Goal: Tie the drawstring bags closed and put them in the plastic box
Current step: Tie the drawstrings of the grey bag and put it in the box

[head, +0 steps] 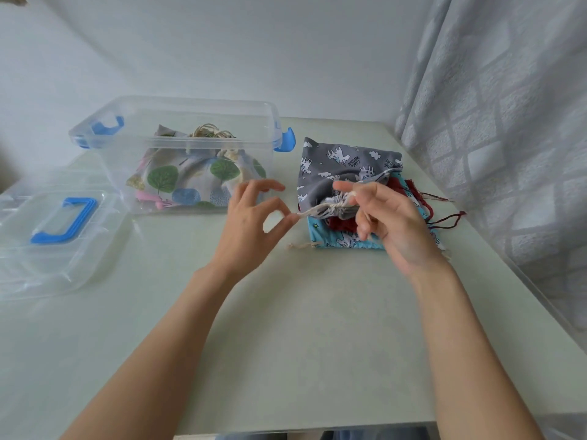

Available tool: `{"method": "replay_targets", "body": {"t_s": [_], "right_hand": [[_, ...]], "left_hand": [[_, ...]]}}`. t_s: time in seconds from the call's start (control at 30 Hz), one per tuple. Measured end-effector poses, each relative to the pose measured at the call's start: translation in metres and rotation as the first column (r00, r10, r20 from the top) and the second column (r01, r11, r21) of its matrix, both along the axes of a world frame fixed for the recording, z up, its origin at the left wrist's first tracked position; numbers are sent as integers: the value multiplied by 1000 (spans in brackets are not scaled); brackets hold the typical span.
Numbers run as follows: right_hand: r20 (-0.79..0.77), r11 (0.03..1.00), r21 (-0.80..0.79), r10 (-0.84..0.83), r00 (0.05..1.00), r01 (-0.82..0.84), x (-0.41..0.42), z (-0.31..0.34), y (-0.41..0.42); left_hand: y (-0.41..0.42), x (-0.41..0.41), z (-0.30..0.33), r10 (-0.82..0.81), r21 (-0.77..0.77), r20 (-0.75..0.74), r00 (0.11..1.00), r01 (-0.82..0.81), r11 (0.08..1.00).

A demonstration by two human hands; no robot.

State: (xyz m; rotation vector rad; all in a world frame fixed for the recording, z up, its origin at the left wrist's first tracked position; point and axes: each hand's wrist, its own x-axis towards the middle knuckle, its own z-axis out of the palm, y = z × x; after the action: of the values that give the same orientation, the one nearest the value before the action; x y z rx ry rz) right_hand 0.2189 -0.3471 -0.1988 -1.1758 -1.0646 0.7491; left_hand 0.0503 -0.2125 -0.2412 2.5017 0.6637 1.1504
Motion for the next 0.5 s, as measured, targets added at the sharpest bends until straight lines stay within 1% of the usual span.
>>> {"method": "replay_targets", "body": {"t_s": [0.03,0.07,0.1,0.13,0.17,0.27,0.33,0.43,0.5], "right_hand": [[-48,999,13,38,998,-38,-4,2,2],[-66,998,23,59,996,-58,-6,2,4],[-58,998,30,57,997,-55,-7,1,7],[-26,999,29,29,999,-29,-8,0,9],[23,1000,20,-20,1000,20,-8,-3,12],[184,984,-22,-172,968,179,-9,-7,19],[297,977,-36,-191,935,211,-10,-9,21],[492,971,-83,-157,856,225,-13,-14,22],[595,959,-122,-136,792,256,-11,-19,24]], "left_hand": [[-4,0,3,-53,-100,51,997,58,993],[-7,-1,6,-95,-244,97,991,116,963],[-10,-2,10,-137,-392,125,983,175,903],[-13,-3,14,-177,-496,148,973,227,838],[-15,-4,17,-220,-557,175,960,281,782],[-19,-8,24,-335,-624,306,891,453,637],[-19,-11,28,-389,-625,377,840,541,562],[-20,-12,28,-448,-604,398,801,596,528],[-20,-11,25,-458,-617,381,803,590,521]]}}
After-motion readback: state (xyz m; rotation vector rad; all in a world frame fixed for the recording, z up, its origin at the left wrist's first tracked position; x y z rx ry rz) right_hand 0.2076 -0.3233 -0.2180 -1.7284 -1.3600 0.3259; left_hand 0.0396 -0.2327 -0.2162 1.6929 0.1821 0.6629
